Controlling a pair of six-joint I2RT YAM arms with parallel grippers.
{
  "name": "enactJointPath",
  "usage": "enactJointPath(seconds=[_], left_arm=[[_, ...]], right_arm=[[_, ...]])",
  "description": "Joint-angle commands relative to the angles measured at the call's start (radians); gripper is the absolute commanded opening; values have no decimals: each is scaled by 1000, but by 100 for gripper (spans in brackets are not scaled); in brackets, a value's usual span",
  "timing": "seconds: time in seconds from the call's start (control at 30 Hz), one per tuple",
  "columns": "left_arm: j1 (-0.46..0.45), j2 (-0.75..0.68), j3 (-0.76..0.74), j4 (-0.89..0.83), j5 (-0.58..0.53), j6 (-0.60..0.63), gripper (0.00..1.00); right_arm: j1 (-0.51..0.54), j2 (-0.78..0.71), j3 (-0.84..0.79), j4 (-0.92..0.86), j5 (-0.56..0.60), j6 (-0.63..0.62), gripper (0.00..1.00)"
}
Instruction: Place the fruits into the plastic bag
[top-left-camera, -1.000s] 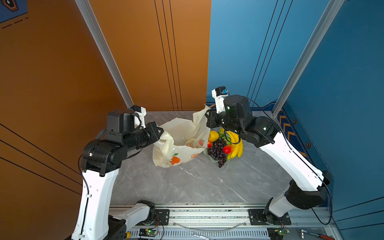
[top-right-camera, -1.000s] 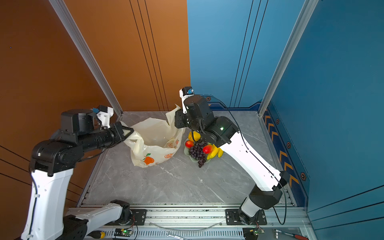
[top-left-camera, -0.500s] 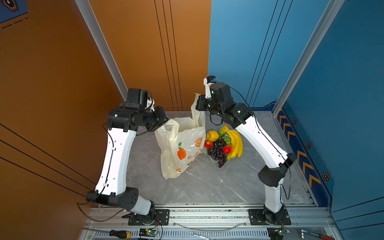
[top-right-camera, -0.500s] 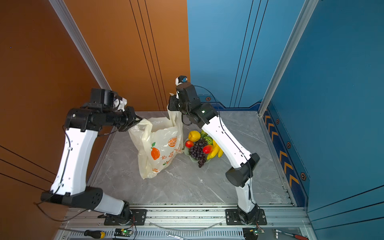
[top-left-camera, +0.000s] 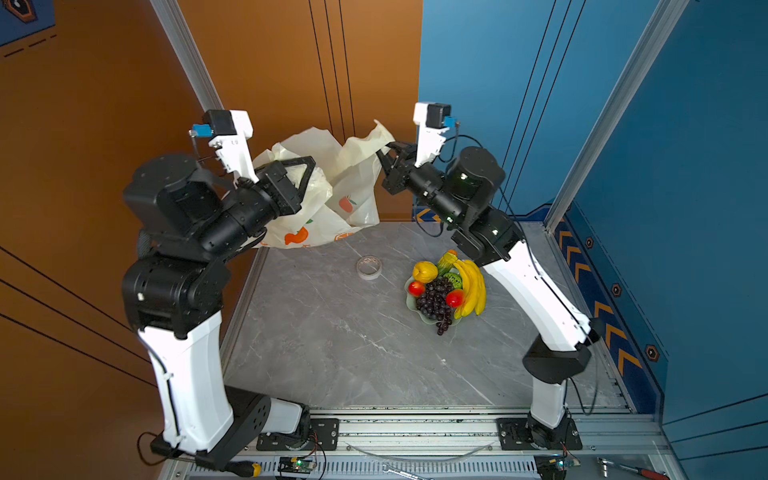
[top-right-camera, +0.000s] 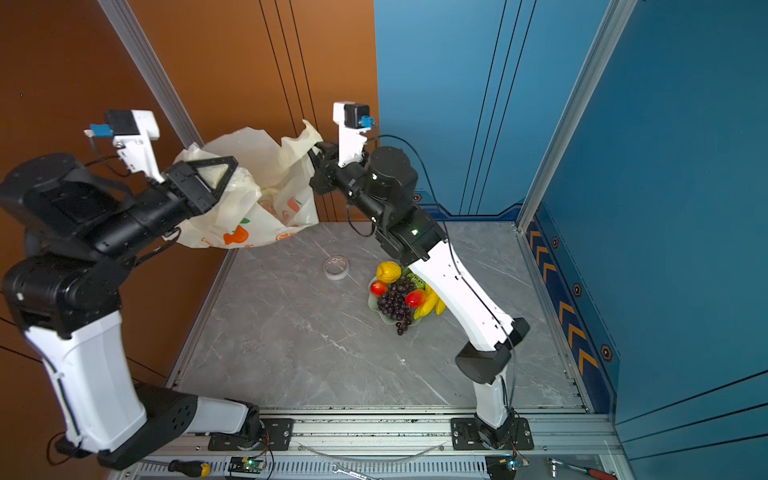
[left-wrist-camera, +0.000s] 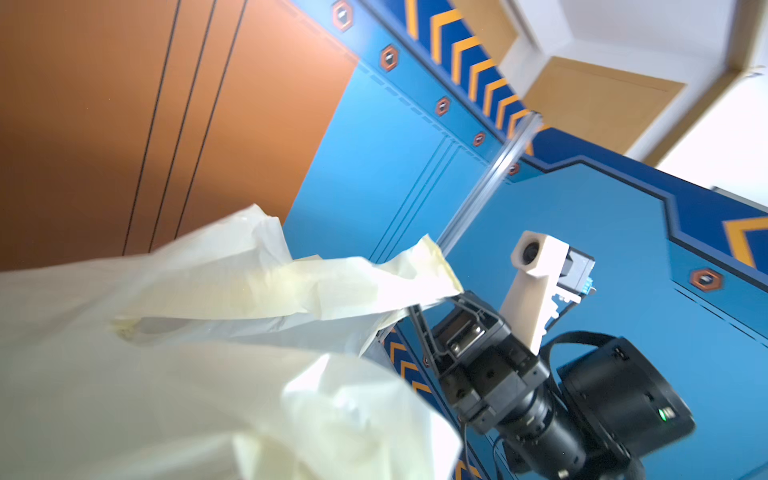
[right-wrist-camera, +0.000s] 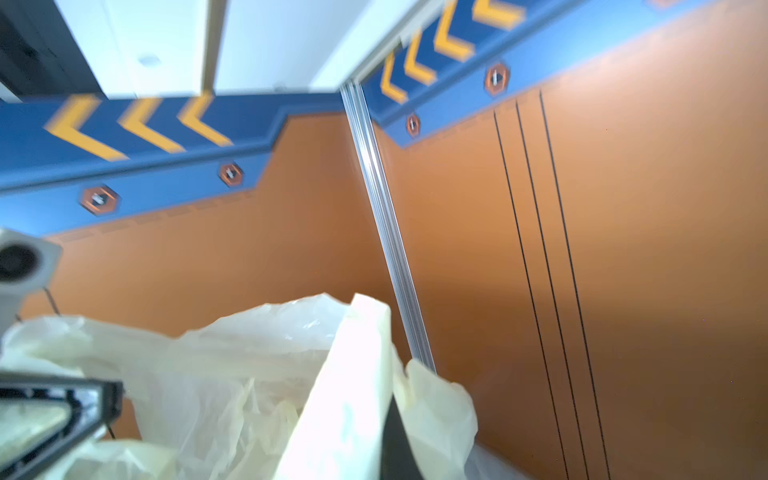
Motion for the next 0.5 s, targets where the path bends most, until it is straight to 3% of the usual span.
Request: enactJointPath(seconds=[0.0, 0.03, 0.1, 0.17, 0.23, 0.37, 0.47], left_arm=[[-5, -60, -202, 12, -37, 61, 1], [-5, -90, -291, -30, -74, 53, 1], [-2, -146, -577, -120, -144, 20, 0], [8, -173, -846, -158, -136, -27, 0], [-12, -189, -1033, -153, -129, -57, 0], [-114, -235, -1123, -138, -226, -62, 0], [-112, -256, -1129, -139, -222, -69, 0]], right_arm=[[-30, -87, -274, 170, 28, 19, 0], [-42, -103, -357, 162, 43, 56, 0], [-70, -98, -465, -16, 70, 104, 0], [-81, -95, -551, -175, 77, 94, 0], [-82, -122, -683, -213, 96, 95, 0], [-109, -136, -766, -299, 44, 133, 0], [-103, -141, -785, -308, 22, 131, 0]])
